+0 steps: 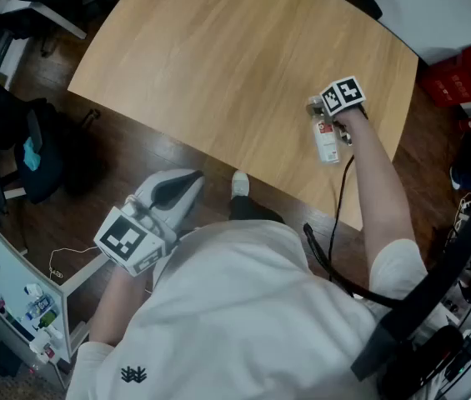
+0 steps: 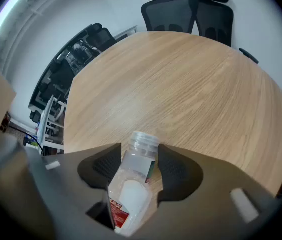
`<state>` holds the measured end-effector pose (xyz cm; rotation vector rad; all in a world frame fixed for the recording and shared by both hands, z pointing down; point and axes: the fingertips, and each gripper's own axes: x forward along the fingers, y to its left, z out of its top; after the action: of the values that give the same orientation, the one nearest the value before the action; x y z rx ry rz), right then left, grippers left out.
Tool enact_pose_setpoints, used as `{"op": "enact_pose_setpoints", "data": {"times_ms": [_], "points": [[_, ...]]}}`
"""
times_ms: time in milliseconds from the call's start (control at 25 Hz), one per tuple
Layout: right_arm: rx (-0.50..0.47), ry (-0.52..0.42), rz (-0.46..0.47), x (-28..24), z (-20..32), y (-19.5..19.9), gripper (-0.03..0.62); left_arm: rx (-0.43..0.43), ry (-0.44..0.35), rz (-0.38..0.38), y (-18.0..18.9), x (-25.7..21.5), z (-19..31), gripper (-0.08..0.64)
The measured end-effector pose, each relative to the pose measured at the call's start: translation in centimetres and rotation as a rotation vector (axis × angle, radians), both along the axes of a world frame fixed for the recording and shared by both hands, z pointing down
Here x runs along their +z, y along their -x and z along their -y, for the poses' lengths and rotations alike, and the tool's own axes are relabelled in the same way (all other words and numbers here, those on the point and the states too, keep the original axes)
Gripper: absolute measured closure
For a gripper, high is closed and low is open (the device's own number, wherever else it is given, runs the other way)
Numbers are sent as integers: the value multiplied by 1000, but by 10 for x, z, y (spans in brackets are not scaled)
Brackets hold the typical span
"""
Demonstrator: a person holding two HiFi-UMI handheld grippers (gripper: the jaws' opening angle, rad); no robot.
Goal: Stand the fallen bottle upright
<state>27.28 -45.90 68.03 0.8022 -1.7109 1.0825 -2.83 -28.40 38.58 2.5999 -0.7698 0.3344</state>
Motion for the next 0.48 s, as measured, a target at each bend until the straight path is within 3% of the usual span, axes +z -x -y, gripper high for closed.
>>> {"op": "enact_pose_setpoints", "data": {"times_ms": [80, 160, 280, 400, 480], "points": [[5, -45, 24, -6, 7, 0, 372, 6, 5, 3, -5, 3, 6, 560], [20, -176, 67, -30, 23, 2, 391, 12, 7, 2, -10, 4, 12, 560], [83, -520, 149, -100, 49, 6, 394, 26, 10, -7, -15, 4, 18, 560], [89, -892, 153, -162, 55, 6, 397, 51, 10, -9, -22, 2, 20, 560], [115, -1079, 163, -187, 49, 3, 399, 74, 7, -7, -28, 2, 20, 560]]}}
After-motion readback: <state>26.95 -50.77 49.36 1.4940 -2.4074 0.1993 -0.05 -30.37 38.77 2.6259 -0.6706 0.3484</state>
